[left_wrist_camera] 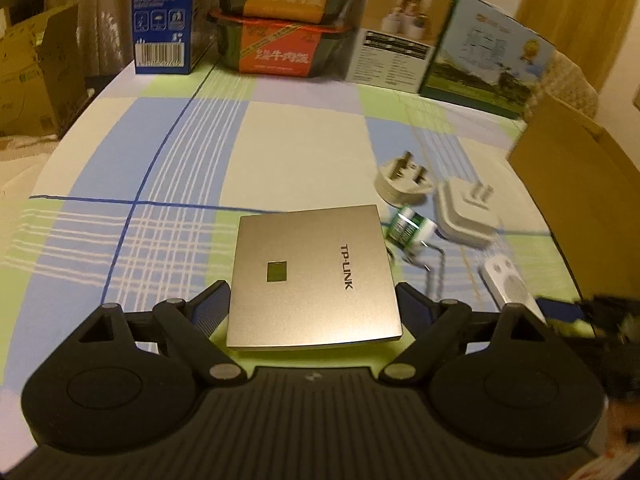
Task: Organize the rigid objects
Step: 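Grasp the white Midea remote with the right gripper while the left gripper grasps the gold TP-LINK box, then carry the remote and TP-LINK box over the cardboard box with both grippers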
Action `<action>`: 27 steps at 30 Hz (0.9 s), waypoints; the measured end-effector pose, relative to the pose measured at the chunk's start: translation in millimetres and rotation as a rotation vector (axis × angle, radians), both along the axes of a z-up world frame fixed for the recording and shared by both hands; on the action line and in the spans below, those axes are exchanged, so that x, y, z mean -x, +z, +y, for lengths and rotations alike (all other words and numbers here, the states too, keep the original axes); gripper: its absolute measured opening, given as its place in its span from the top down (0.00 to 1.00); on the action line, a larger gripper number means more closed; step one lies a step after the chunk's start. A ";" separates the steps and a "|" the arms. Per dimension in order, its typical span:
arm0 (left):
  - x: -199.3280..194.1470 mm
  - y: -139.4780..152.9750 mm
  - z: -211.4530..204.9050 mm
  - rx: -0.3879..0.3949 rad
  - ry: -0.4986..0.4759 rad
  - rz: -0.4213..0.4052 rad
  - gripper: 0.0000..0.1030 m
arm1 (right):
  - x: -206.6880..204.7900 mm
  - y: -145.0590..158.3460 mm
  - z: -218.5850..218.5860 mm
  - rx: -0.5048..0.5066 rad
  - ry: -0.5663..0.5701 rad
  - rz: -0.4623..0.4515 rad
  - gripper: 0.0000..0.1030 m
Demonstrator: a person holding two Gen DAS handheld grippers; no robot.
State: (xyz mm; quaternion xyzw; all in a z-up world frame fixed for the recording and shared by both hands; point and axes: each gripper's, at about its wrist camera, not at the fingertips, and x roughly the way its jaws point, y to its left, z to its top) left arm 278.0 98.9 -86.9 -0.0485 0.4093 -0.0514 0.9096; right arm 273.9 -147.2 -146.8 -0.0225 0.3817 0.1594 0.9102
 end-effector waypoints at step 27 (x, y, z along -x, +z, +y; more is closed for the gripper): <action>74.5 -29.6 -69.4 -0.145 -0.210 0.079 0.13 | 52.6 -0.9 -26.5 0.034 0.002 0.022 0.51</action>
